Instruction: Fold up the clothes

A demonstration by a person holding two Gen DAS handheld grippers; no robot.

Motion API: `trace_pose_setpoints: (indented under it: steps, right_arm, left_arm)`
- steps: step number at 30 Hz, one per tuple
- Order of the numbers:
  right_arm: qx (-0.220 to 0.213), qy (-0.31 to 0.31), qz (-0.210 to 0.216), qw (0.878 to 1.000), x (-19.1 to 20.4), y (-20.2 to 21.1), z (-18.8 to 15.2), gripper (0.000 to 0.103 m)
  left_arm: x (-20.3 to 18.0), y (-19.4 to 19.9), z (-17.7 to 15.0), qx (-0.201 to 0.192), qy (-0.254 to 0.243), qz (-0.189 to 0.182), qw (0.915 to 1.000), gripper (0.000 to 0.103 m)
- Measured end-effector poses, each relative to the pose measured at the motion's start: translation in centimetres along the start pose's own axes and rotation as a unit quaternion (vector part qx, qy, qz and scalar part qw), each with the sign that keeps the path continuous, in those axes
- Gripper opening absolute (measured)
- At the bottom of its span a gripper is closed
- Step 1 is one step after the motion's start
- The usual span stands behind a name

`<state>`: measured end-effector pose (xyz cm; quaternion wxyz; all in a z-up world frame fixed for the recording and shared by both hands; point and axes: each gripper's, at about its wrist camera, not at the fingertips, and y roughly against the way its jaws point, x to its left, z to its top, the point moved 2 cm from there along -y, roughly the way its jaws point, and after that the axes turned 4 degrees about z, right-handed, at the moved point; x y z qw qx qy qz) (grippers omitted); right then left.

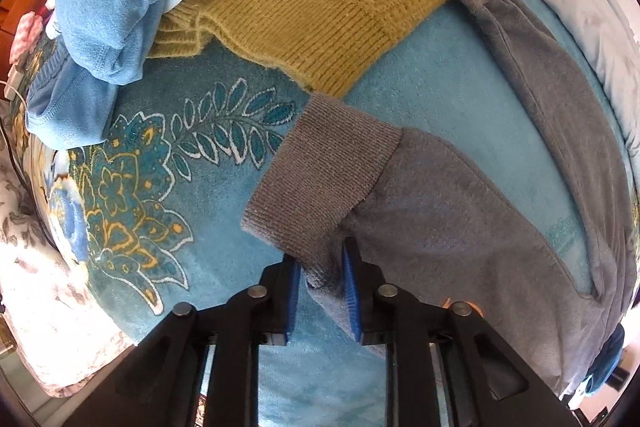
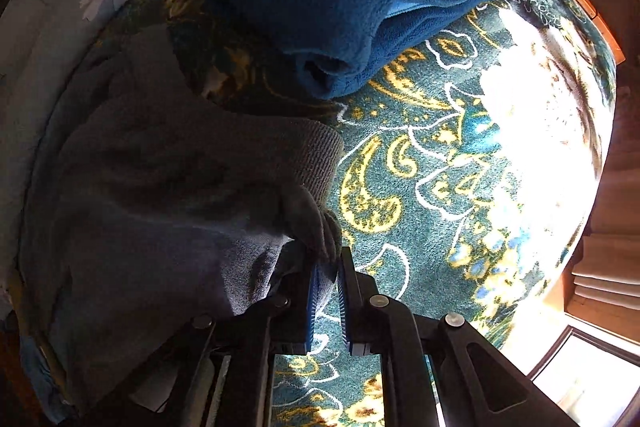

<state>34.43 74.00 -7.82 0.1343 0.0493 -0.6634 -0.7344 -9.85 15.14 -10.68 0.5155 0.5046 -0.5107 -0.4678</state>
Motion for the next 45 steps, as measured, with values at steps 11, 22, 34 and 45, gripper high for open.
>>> trace_pose_setpoints:
  steps: [11,22,34,45]
  right_arm:
    - [-0.069,0.107,0.040,0.991,9.0,5.0,3.1,0.049]
    - [-0.037,0.088,0.110,0.989,12.4,-2.7,13.4,0.053]
    - [0.015,0.118,0.127,0.985,13.5,-7.7,16.2,0.058]
    - [-0.027,0.144,0.070,0.987,14.3,-5.3,17.2,0.036]
  left_arm:
    - [-0.9,5.1,0.3,-0.024,0.021,-0.026,0.9991,0.055]
    - [-6.2,6.6,2.4,-0.031,-0.018,-0.045,0.9983,0.055]
    - [-10.8,5.1,1.8,0.004,-0.039,-0.039,0.9985,0.056]
    - [-12.6,5.2,2.0,0.003,-0.063,-0.038,0.9973,0.056]
